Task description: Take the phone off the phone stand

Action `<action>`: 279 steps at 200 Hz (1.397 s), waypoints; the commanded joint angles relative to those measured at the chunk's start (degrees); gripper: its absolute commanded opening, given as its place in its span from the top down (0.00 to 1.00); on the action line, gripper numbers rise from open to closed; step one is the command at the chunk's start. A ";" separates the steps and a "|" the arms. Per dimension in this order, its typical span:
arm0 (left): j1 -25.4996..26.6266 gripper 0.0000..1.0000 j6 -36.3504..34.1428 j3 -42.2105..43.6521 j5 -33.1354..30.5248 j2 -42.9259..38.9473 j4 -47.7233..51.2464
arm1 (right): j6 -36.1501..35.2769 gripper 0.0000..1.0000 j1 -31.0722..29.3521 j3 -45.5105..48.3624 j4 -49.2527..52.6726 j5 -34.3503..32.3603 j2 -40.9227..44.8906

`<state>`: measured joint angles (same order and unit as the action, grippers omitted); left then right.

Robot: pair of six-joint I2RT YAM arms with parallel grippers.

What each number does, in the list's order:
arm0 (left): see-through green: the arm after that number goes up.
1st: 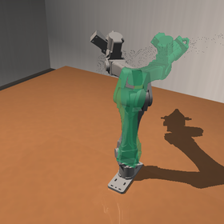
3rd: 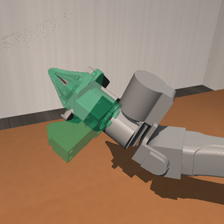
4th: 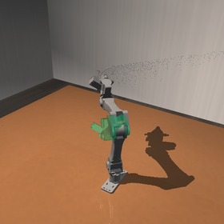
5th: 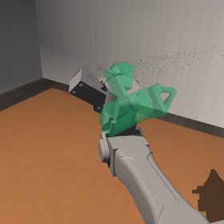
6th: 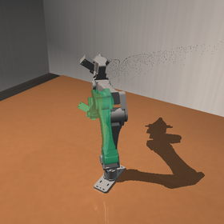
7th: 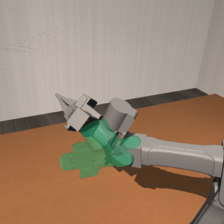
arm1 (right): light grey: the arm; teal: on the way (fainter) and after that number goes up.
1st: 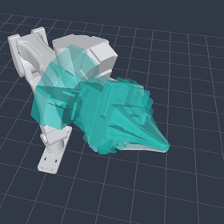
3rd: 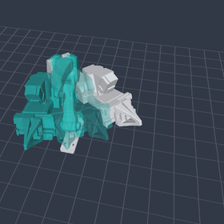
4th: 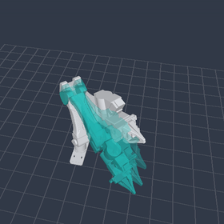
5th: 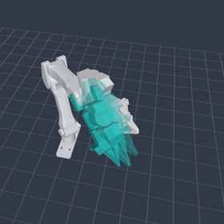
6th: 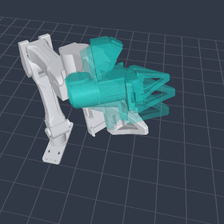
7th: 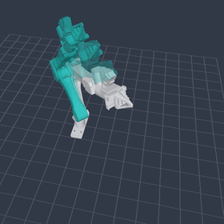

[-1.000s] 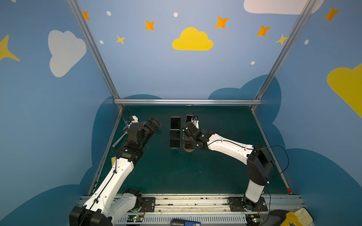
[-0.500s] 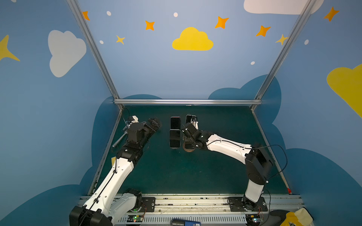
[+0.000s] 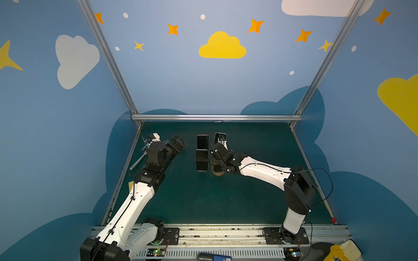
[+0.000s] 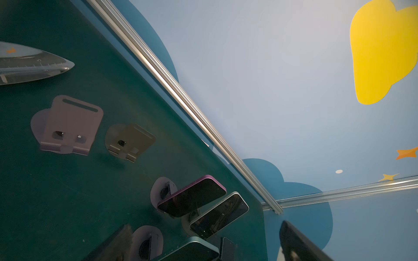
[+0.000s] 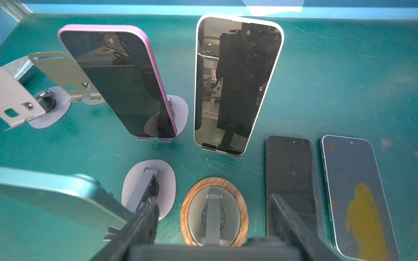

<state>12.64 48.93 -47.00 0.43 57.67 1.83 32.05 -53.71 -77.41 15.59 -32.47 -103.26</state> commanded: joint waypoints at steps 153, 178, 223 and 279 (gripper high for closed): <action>1.01 0.00 -0.85 -0.58 3.59 0.28 -3.21 | -6.57 0.34 -0.60 5.29 -4.19 2.53 12.21; 1.74 0.00 -1.28 -0.72 4.34 0.26 -3.58 | -8.94 0.34 -0.60 6.10 -3.71 1.37 14.32; 2.95 0.00 -1.82 -0.80 4.43 0.17 -3.76 | -11.31 0.34 -0.03 8.12 -2.89 0.06 17.57; 4.01 0.00 -2.45 -0.99 4.47 0.26 -3.50 | -13.68 0.35 2.90 11.41 -0.57 -1.48 24.38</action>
<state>16.21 47.66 -47.00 4.49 58.00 -0.64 20.21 -52.86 -66.83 14.66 -31.53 -83.55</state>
